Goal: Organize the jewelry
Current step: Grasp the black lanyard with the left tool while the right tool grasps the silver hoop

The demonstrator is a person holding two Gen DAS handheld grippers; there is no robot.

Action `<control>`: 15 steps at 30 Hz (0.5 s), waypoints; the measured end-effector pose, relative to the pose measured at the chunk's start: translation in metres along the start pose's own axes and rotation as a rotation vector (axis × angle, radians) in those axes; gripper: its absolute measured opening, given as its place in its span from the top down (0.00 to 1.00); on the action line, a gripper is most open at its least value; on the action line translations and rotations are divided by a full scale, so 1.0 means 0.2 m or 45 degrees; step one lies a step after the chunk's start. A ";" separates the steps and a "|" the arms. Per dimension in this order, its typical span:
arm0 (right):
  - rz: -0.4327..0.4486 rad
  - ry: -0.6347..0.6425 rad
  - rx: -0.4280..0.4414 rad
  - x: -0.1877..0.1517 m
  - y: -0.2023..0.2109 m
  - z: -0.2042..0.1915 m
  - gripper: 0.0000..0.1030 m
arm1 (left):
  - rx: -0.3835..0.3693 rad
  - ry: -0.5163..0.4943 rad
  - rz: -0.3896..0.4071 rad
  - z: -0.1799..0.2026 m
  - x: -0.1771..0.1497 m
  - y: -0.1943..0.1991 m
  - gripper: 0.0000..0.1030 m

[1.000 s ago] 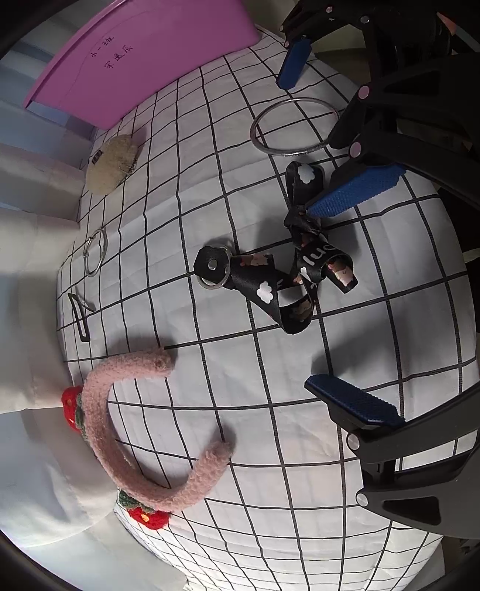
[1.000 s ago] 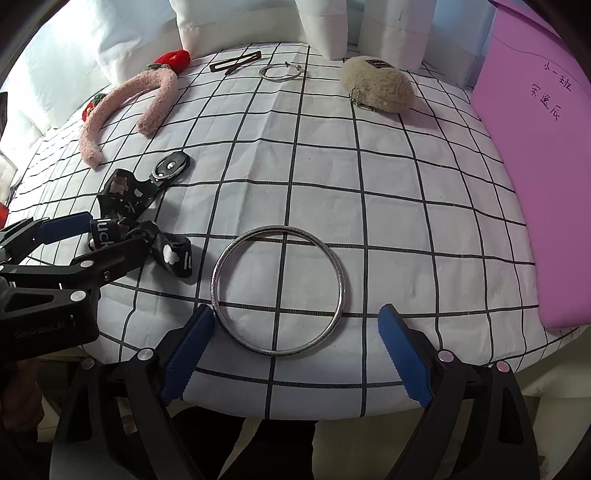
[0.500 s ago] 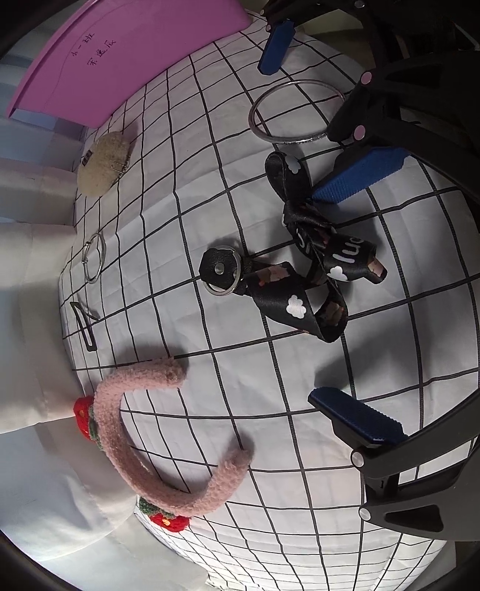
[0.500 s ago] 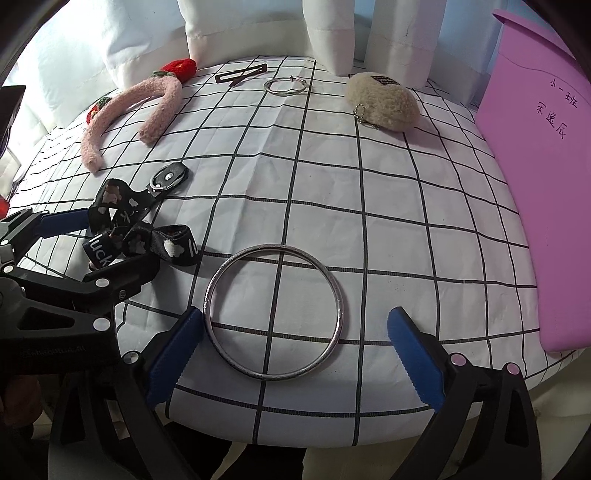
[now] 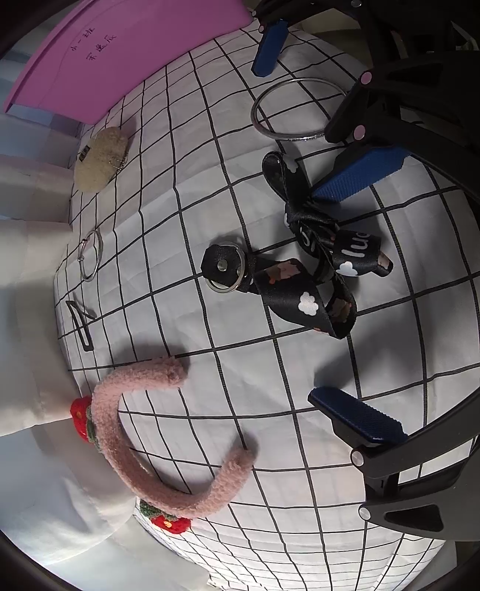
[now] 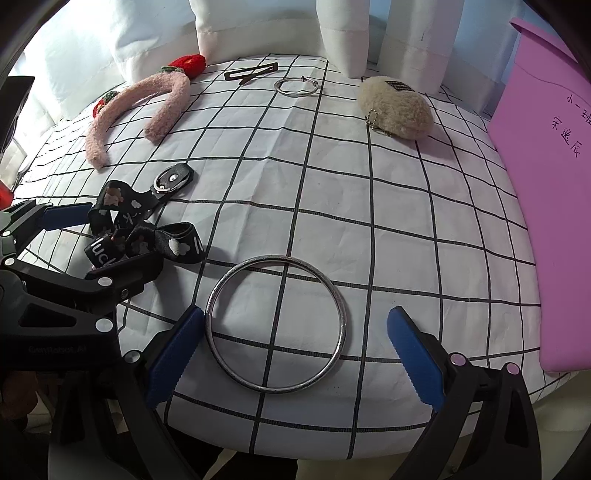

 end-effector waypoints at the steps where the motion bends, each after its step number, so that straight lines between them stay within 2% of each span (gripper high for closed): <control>1: -0.005 0.000 0.000 0.00 0.00 0.00 0.10 | -0.003 -0.010 0.003 0.00 0.00 0.00 0.11; 3: -0.002 0.012 0.013 0.00 0.01 -0.01 0.13 | -0.009 -0.028 0.010 0.02 0.01 0.02 0.18; 4: 0.006 0.029 0.022 0.00 0.02 -0.03 0.20 | -0.012 -0.037 0.014 0.03 0.01 0.03 0.23; 5: 0.017 0.050 0.022 -0.01 0.03 -0.04 0.31 | -0.014 -0.040 0.018 0.03 0.01 0.03 0.25; 8: 0.014 0.035 0.031 -0.01 0.03 -0.04 0.31 | -0.019 -0.049 0.034 0.04 0.01 0.05 0.38; 12: 0.012 0.023 0.046 0.00 0.03 -0.04 0.31 | -0.024 -0.048 0.049 0.04 0.02 0.07 0.79; 15: 0.012 0.004 0.063 0.00 0.04 -0.03 0.31 | -0.036 -0.031 0.047 0.03 0.02 0.08 0.82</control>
Point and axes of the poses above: each gripper's, at about its wrist camera, not at the fingertips, and y roughly against the way its jaws point, z to its right, x to its top, the point moved 7 cm from there along -y, roughly the way its jaws point, and after that the axes turned 9 degrees about -y, right-handed, at the moved point
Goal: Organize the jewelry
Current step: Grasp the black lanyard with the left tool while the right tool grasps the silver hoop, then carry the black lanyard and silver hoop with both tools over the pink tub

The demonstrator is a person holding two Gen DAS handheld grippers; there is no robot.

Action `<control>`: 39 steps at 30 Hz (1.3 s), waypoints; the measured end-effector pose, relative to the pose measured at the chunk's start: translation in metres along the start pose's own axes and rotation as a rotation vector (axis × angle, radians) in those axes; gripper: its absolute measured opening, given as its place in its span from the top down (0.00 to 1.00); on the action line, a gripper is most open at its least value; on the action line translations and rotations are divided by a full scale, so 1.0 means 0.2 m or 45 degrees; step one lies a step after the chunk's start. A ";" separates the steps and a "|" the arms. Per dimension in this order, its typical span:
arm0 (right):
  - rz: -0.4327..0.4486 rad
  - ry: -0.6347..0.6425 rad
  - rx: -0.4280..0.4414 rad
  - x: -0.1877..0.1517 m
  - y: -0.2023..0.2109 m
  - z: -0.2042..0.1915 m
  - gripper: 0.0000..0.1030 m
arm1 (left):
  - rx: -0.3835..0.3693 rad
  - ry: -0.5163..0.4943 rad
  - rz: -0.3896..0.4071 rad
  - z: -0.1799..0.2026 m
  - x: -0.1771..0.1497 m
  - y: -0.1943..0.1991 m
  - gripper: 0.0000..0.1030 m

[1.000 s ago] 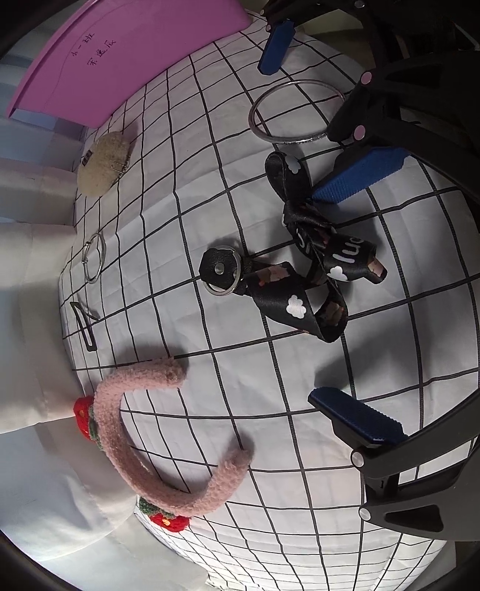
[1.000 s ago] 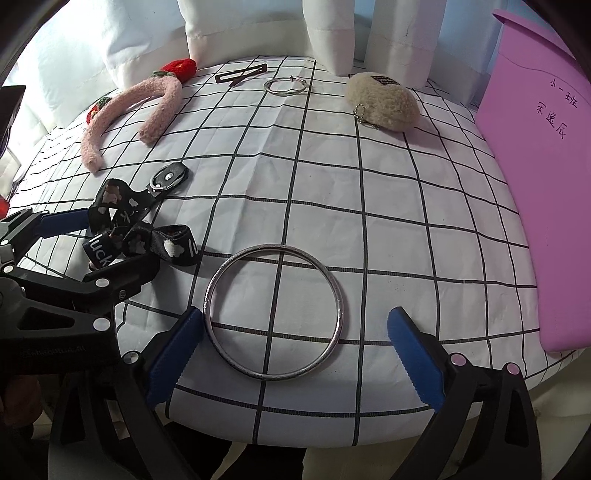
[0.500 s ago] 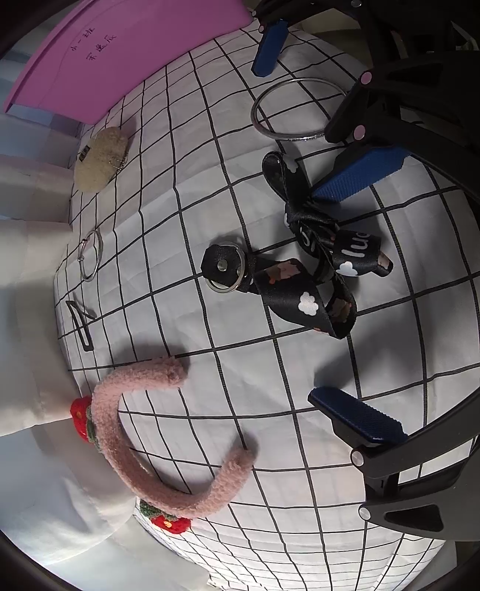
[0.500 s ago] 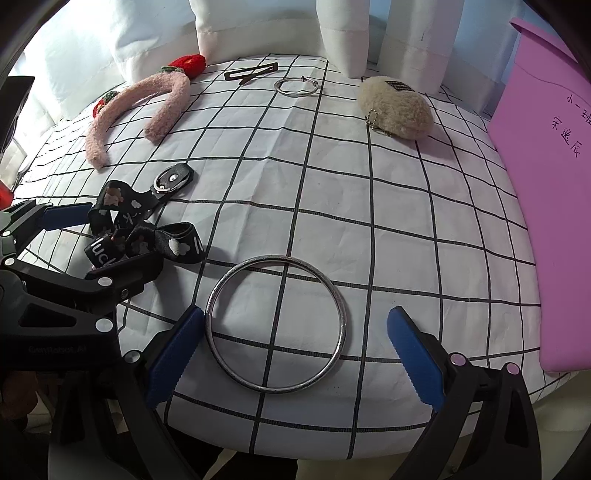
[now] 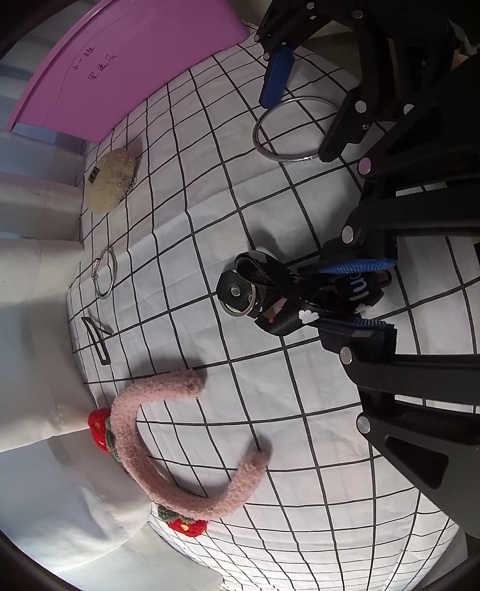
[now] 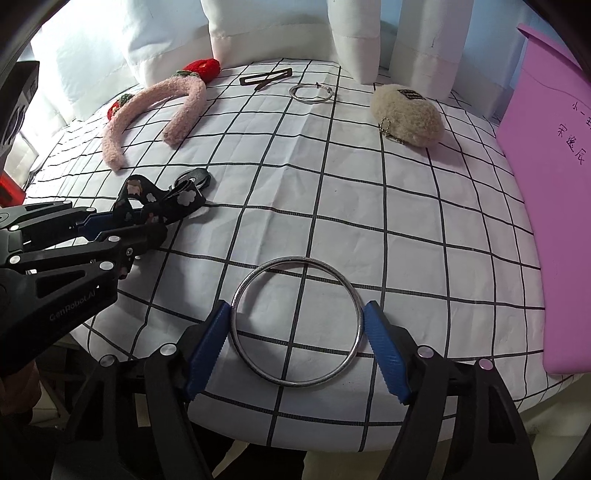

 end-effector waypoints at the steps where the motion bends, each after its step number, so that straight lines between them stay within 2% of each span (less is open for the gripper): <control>1: -0.001 -0.004 0.007 0.00 0.00 0.00 0.31 | -0.008 0.004 0.003 0.00 0.00 0.00 0.83; 17: 0.071 -0.014 0.022 0.09 0.14 0.01 0.31 | -0.022 0.034 0.105 -0.05 0.07 0.17 0.84; 39: 0.287 -0.020 -0.009 0.33 0.54 0.14 0.31 | -0.021 0.017 0.305 0.00 0.38 0.52 0.84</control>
Point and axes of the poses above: each gripper's, at about its wrist camera, not at the fingertips, and y roughly against the way its jaws point, z to its right, x to its top, the point moved 7 cm from there along -y, roughly the way its jaws point, and after that the axes turned 9 degrees about -y, right-handed, at the moved point
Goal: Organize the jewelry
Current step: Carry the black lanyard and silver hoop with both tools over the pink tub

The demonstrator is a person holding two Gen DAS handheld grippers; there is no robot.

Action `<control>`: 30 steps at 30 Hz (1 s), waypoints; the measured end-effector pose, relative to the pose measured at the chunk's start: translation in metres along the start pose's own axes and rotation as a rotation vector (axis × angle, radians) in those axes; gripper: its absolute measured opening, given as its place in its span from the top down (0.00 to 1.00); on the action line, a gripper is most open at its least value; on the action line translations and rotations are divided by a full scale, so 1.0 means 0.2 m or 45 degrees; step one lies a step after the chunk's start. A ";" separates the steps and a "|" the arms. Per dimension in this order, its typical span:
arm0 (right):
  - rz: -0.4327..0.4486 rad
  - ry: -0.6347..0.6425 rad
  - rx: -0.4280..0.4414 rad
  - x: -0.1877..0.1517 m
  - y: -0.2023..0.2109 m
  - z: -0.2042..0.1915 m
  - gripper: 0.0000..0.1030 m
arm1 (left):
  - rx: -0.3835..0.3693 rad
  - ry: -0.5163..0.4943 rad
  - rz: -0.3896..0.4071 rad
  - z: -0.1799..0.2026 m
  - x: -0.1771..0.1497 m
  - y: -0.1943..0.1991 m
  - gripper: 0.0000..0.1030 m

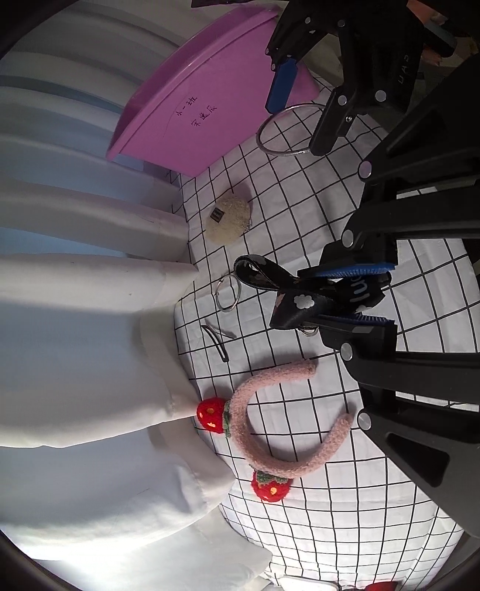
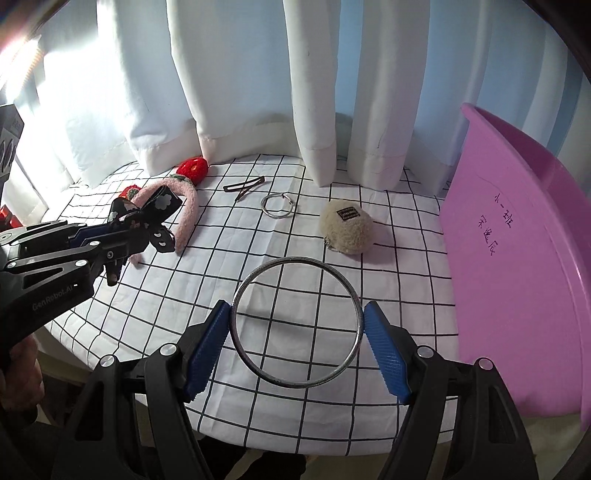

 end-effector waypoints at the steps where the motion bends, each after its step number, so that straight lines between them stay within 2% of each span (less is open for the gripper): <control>1: 0.014 -0.002 -0.003 0.02 0.02 0.01 0.31 | 0.001 -0.005 0.013 0.01 0.02 0.01 0.84; 16: 0.228 -0.059 -0.061 0.22 0.39 0.25 0.31 | -0.044 -0.100 0.207 0.26 0.40 0.20 0.84; 30: 0.349 -0.166 -0.154 0.31 0.62 0.66 0.31 | -0.132 -0.231 0.329 0.66 0.72 0.24 0.84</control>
Point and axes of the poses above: each gripper's, at about its wrist camera, not at the fingertips, and y roughly against the way its jaws point, z to its right, x to its top, the point moved 7 cm from there along -y, roughly the way its jaws point, and after that the axes turned 9 degrees about -y, right-handed, at the moved point
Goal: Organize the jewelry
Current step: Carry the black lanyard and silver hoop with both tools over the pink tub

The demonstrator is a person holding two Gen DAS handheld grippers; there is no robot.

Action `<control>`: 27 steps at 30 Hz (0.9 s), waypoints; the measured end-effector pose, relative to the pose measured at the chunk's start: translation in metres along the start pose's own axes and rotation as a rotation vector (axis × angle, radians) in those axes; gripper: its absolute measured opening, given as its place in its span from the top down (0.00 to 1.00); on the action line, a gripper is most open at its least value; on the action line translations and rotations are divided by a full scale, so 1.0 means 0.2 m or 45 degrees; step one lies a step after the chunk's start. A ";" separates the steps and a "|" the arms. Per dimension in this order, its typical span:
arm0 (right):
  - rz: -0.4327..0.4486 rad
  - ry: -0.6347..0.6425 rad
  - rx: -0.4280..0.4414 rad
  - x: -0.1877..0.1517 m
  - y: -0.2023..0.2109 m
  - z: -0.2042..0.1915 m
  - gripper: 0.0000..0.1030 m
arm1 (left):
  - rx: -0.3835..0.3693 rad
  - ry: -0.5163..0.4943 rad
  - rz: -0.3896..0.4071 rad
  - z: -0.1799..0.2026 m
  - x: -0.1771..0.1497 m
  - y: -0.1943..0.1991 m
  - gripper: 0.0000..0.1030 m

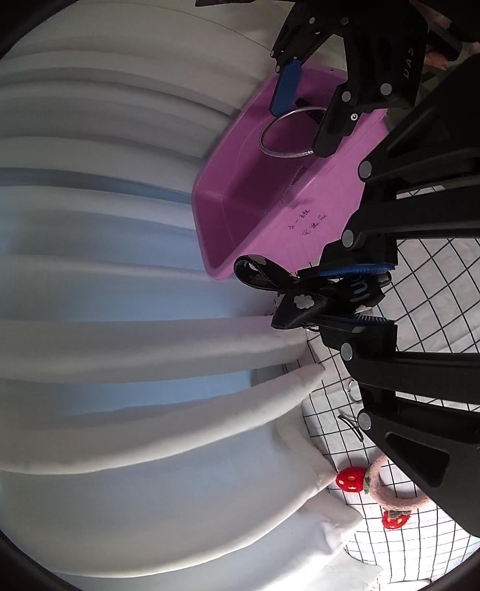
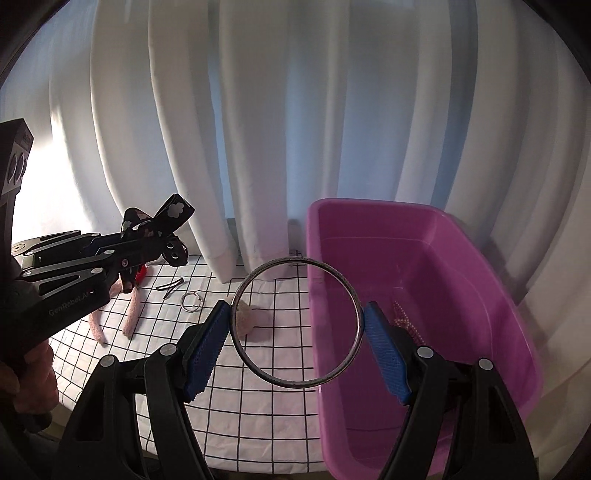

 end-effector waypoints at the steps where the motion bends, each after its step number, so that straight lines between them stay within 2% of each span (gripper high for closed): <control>1: 0.006 -0.008 -0.012 0.01 0.00 0.03 0.31 | -0.010 -0.009 0.006 0.02 0.02 -0.01 0.84; 14: 0.045 -0.140 -0.130 0.07 0.05 0.45 0.31 | -0.121 -0.119 0.043 0.38 0.29 -0.23 0.84; 22: 0.014 -0.200 -0.173 0.06 0.01 0.63 0.31 | -0.160 -0.164 0.025 0.54 0.36 -0.35 0.84; 27: -0.038 -0.245 -0.192 0.03 -0.03 0.71 0.31 | -0.192 -0.166 -0.033 0.62 0.38 -0.44 0.84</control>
Point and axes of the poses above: each gripper's, at about its wrist camera, not at the fingertips, and y roughly against the way its jaws point, z to its right, x to its top, the point moved 7 cm from there along -y, roughly the way its jaws point, and after that the axes turned 9 degrees about -y, right-handed, at the moved point
